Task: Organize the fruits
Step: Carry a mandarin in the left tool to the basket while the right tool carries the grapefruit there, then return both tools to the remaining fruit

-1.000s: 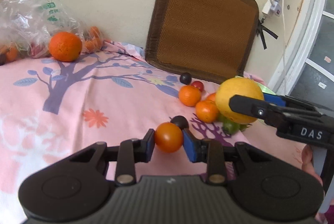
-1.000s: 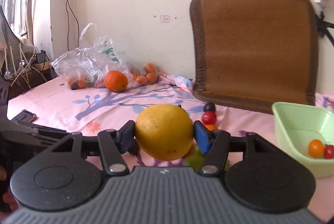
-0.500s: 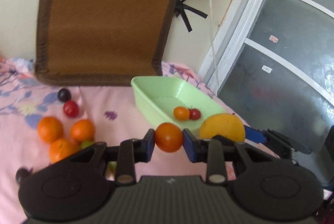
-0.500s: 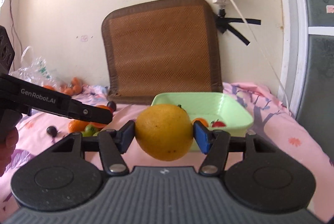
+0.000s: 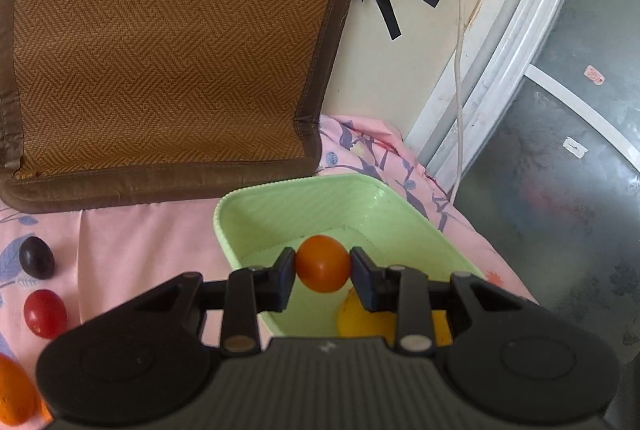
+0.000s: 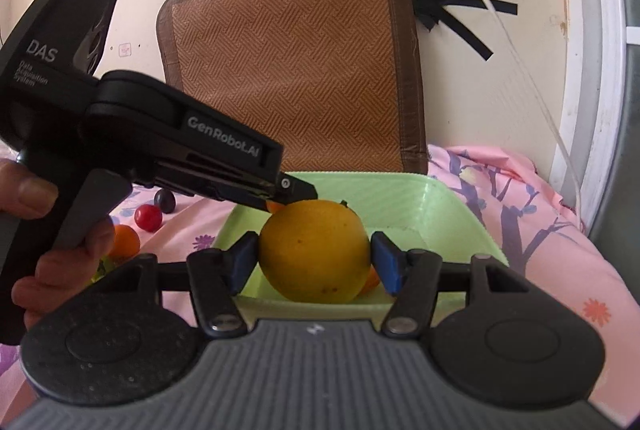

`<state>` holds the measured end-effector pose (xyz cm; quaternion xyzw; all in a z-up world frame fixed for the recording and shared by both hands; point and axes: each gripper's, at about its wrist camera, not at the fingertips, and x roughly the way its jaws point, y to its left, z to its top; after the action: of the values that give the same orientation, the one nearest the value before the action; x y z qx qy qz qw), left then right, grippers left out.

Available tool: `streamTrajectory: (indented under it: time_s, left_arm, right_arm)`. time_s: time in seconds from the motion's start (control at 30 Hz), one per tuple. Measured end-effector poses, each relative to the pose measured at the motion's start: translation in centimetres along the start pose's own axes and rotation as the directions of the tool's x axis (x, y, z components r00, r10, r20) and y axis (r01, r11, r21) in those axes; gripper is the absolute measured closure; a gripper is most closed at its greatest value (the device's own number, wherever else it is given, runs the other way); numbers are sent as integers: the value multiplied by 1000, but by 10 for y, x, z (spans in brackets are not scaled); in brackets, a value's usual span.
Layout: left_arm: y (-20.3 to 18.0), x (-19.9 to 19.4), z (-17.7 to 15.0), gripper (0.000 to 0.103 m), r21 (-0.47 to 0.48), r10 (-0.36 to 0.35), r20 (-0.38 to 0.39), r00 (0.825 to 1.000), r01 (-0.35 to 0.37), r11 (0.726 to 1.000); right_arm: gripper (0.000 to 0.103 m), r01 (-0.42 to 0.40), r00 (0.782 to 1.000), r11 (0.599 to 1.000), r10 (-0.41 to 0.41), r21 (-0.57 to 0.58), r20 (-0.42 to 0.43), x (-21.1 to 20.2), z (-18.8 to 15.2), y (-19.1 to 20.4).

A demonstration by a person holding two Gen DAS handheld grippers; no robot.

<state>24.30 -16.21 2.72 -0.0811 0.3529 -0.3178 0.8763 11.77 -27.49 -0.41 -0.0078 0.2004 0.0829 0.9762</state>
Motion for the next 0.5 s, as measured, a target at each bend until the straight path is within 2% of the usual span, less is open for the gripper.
streamTrajectory:
  time_s: [0.1, 0.23, 0.3, 0.5]
  left_arm:
    - [0, 6, -2, 69, 6, 8, 1, 1000, -8, 1000]
    - [-5, 5, -1, 58, 9, 2, 4, 1000, -2, 1000]
    - [-8, -3, 0, 57, 8, 25, 14, 1000, -26, 1000]
    - [-2, -82, -13, 57, -32, 14, 161, 987, -9, 999]
  right_arm:
    - [38, -12, 1000, 1000, 12, 17, 6, 1, 0, -2]
    - [39, -35, 998, 999, 36, -18, 51, -6, -4, 4]
    - [39, -24, 996, 999, 26, -30, 90, -15, -5, 8]
    - [40, -57, 984, 998, 52, 26, 170, -56, -6, 9]
